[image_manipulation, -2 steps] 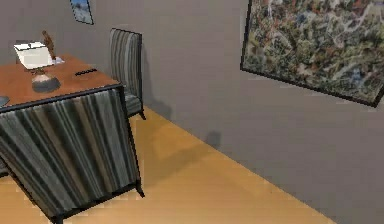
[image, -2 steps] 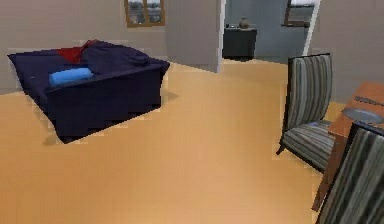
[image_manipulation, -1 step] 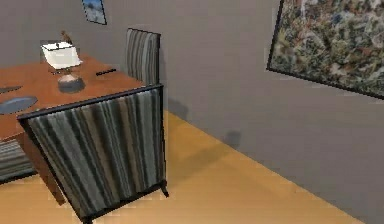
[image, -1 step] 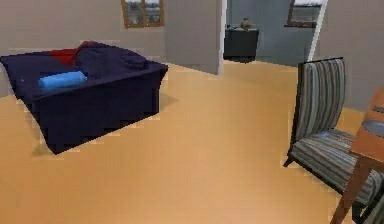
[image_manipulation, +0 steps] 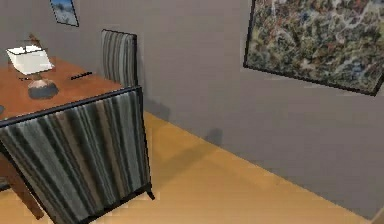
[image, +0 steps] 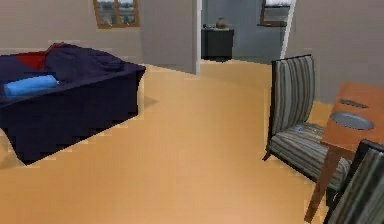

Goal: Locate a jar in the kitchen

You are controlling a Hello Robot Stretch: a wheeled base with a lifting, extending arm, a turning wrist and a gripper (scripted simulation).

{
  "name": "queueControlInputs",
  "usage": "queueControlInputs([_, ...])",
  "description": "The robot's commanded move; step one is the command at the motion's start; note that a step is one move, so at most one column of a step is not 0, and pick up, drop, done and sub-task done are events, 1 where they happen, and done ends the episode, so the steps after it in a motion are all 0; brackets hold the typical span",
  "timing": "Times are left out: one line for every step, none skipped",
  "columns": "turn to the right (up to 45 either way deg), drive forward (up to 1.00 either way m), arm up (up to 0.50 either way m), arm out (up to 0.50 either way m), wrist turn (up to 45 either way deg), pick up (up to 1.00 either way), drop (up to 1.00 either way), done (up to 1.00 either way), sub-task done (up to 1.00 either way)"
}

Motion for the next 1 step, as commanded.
queueControlInputs([0.0,0.75,0.0,0.0,0.0,0.0,0.0,0.0,0.0])
